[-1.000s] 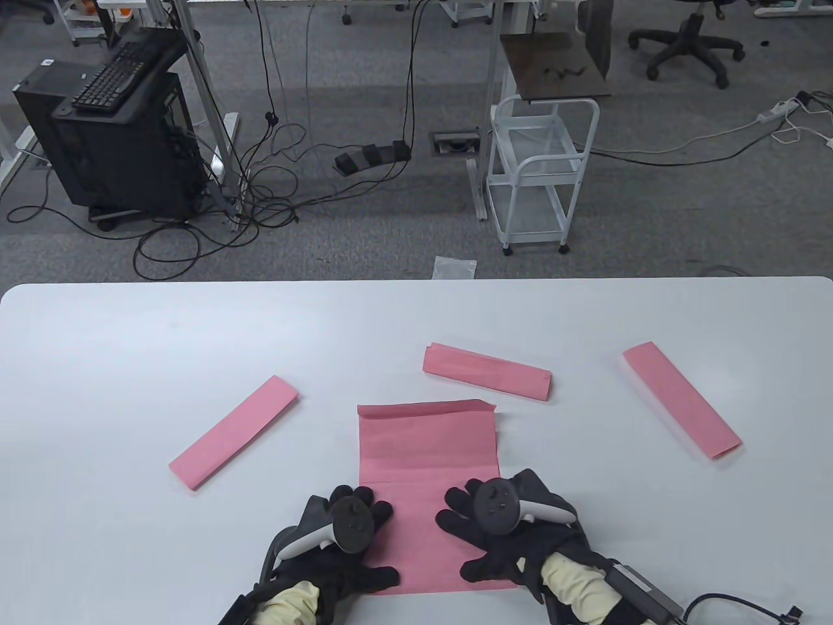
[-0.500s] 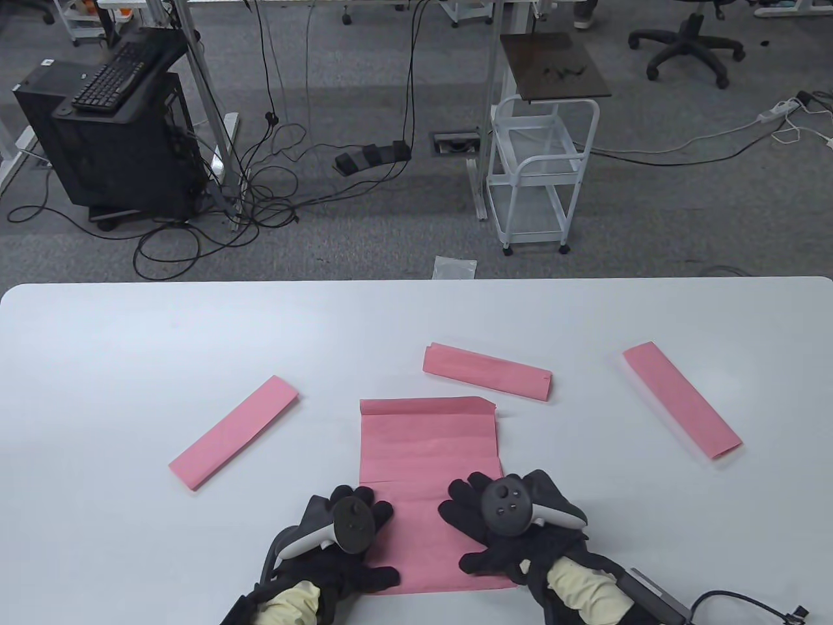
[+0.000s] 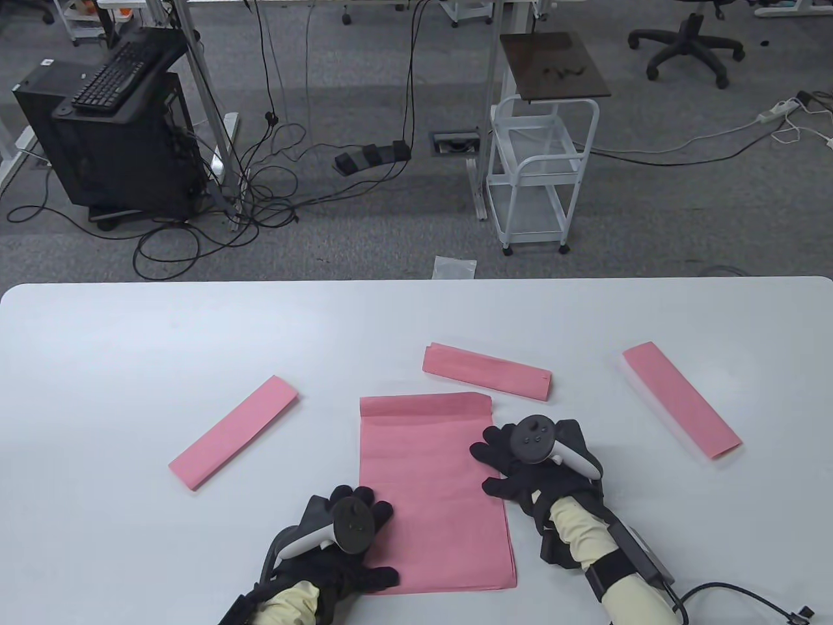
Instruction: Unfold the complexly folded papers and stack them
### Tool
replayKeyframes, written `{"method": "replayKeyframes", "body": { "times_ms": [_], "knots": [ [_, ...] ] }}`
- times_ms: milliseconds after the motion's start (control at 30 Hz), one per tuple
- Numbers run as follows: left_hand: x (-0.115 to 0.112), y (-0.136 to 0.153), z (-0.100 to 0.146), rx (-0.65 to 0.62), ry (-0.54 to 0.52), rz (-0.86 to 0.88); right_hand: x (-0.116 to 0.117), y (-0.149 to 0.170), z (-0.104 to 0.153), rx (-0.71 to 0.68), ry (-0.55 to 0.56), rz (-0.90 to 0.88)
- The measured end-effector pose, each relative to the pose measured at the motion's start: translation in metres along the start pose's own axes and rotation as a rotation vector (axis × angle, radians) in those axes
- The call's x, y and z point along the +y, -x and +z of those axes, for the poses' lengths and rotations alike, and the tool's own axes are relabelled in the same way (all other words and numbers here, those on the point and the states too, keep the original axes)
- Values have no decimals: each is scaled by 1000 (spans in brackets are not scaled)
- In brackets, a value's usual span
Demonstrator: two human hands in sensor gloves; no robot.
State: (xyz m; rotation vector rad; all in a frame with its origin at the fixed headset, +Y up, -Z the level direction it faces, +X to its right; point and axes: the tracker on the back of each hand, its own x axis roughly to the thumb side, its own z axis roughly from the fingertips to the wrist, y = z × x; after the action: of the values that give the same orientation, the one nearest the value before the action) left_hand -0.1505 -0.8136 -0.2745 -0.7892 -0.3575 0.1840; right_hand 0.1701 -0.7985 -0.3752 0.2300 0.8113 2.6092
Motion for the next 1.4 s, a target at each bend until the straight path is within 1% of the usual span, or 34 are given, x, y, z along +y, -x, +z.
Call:
{"method": "replayKeyframes", "body": {
  "times_ms": [33, 100, 167, 233, 267, 300, 333, 367, 400, 467, 533, 567, 667, 733, 833, 1000, 1100, 1167, 1233, 1267, 1333, 1400],
  "knots": [
    [0, 0, 0, 0, 0, -1, 0, -3, 1, 3, 1, 4],
    [0, 0, 0, 1, 1, -1, -1, -12, 4, -6, 18, 74],
    [0, 0, 0, 1, 1, -1, 4, -27, 10, -83, 55, 179],
    [0, 0, 0, 0, 1, -1, 17, -44, 17, -213, 1, 157],
    [0, 0, 0, 0, 2, -1, 27, -55, 20, -267, -57, 129],
    [0, 0, 0, 1, 2, -1, 37, -66, 21, -297, -114, 148],
    [0, 0, 0, 1, 2, -1, 43, -71, 22, -305, -142, 185],
    [0, 0, 0, 0, 2, -1, 49, -79, 23, -312, -166, 271],
    [0, 0, 0, 0, 2, -1, 51, -84, 21, -326, -163, 358],
    [0, 0, 0, 0, 2, -1, 49, -87, 13, -309, -162, 387],
    [0, 0, 0, -1, 2, -2, 39, -82, -3, -248, -207, 297],
    [0, 0, 0, -1, 2, -2, 34, -79, -10, -222, -203, 267],
    [0, 0, 0, -2, 1, -2, 9, -68, -40, -108, -127, 188],
    [0, 0, 0, -2, 1, -2, -2, -61, -54, -52, -108, 91],
    [0, 0, 0, -2, 1, -2, -12, -54, -66, 6, -62, 37],
    [0, 0, 0, -2, 1, -2, -16, -51, -71, 47, -25, -11],
    [0, 0, 0, -2, 1, -2, -15, -56, -68, 44, 6, 8],
    [0, 0, 0, -3, 3, -3, -19, -63, -62, 23, 61, 50],
    [0, 0, 0, -3, 3, -3, -21, -69, -50, -40, 155, 105],
    [0, 0, 0, -3, 3, -3, -19, -72, -39, -112, 185, 116],
    [0, 0, 0, -3, 3, -3, -13, -75, -19, -199, 152, 112],
    [0, 0, 0, -3, 3, -3, -4, -74, 1, -247, 73, 125]
  ]
}}
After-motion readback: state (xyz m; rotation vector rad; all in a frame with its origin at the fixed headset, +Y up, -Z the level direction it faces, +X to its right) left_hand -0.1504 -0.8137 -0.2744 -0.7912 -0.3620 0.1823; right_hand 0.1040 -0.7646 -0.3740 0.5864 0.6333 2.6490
